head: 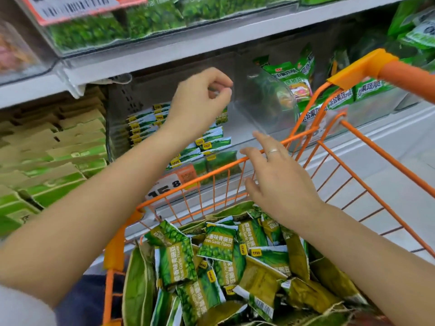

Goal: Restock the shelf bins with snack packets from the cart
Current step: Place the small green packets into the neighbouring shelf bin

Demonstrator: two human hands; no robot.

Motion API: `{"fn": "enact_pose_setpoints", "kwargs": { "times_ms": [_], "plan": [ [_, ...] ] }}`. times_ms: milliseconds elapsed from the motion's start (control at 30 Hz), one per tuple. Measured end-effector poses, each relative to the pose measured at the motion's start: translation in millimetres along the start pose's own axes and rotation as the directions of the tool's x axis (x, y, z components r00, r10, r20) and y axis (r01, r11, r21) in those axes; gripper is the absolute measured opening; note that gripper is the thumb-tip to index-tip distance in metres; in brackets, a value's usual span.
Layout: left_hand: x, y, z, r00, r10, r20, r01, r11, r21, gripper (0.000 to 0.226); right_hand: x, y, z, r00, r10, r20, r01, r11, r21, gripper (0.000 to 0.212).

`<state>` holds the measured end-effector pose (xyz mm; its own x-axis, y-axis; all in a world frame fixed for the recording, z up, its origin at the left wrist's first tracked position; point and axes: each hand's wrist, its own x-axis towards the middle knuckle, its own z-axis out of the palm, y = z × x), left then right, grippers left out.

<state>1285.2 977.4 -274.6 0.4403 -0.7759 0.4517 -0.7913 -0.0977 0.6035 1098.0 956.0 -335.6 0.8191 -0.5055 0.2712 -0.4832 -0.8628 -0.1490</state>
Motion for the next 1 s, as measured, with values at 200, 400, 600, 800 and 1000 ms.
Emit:
{"fn": "enact_pose_setpoints", "kwargs": {
  "times_ms": [200,400,600,800,1000],
  "plan": [
    [-138,8,-21,0.829,-0.097,0.551,-0.034,0.974,0.222,0.019,-11,-15,-9,0.926,-0.136,0.352,0.180,0.979,-0.095,0.015],
    [-162,-28,-13,0.488,-0.219,0.845,-0.176,0.923,0.342,0.041,-31,-13,14,0.406,0.000,0.914,0.023,1.000,-0.010,0.045],
    [-164,-34,-13,0.505,-0.203,0.839,-0.113,0.948,0.297,0.042,-36,-27,21,0.385,-0.035,0.922,-0.133,0.987,0.094,0.054],
    [-164,-27,-15,0.759,-0.080,0.646,0.044,0.996,0.072,0.032,-14,-22,8,0.629,-0.022,0.777,-0.530,0.719,0.450,0.008],
    [-166,-5,-21,0.878,-0.002,0.479,-0.050,0.994,0.096,0.075,-8,-22,-12,0.690,0.118,0.714,-0.723,0.153,0.674,0.008]
  ]
}}
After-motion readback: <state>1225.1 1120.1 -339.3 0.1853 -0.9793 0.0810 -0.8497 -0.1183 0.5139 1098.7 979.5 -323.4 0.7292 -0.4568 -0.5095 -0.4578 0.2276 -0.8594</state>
